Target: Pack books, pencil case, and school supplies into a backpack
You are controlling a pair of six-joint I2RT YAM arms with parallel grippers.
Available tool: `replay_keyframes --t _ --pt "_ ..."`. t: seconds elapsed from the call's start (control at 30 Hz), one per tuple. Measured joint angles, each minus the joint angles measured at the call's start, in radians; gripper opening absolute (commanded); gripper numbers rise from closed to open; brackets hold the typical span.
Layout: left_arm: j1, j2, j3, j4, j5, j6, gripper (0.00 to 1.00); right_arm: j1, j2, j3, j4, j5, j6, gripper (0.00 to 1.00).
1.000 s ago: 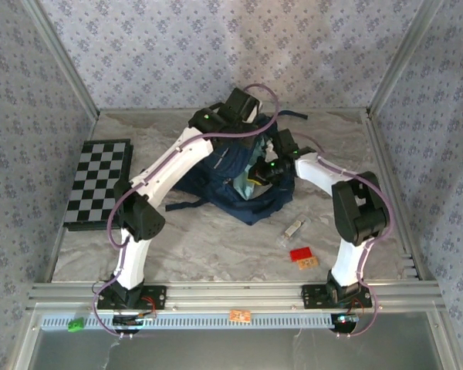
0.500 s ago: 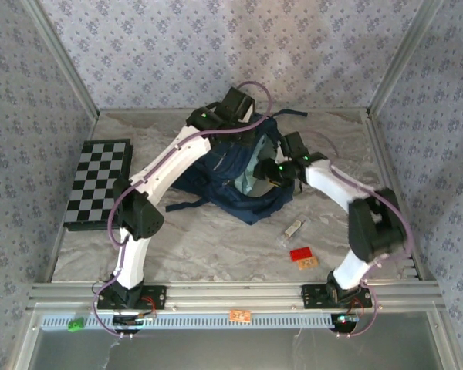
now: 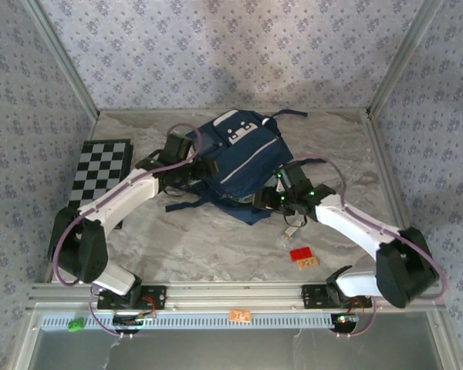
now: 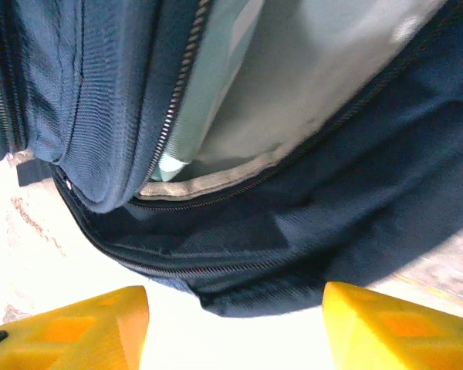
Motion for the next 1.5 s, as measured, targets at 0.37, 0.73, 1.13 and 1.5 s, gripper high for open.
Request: replay_keyframes --t 0.37,0.73,1.13,1.5 --pt "0.013 0.146 -0.105 0.258 0.052 -0.277 0.56 -0.012 0.067 0.033 0.191 -0.017 0.035 0.48" --pt "-0.052 0.205 -0.109 0.379 -0.051 -0.441 0.45 -0.076 0.151 0.037 0.385 -0.069 0.088 0.02" --pt "-0.049 0.077 -0.221 0.468 -0.090 -0.593 0.48 -0.143 0.099 0.046 0.529 -0.211 0.358 0.00" --pt "-0.124 0.101 -0.223 0.676 -0.213 -0.763 0.30 -0.154 0.120 0.045 0.623 -0.251 0.478 0.00"
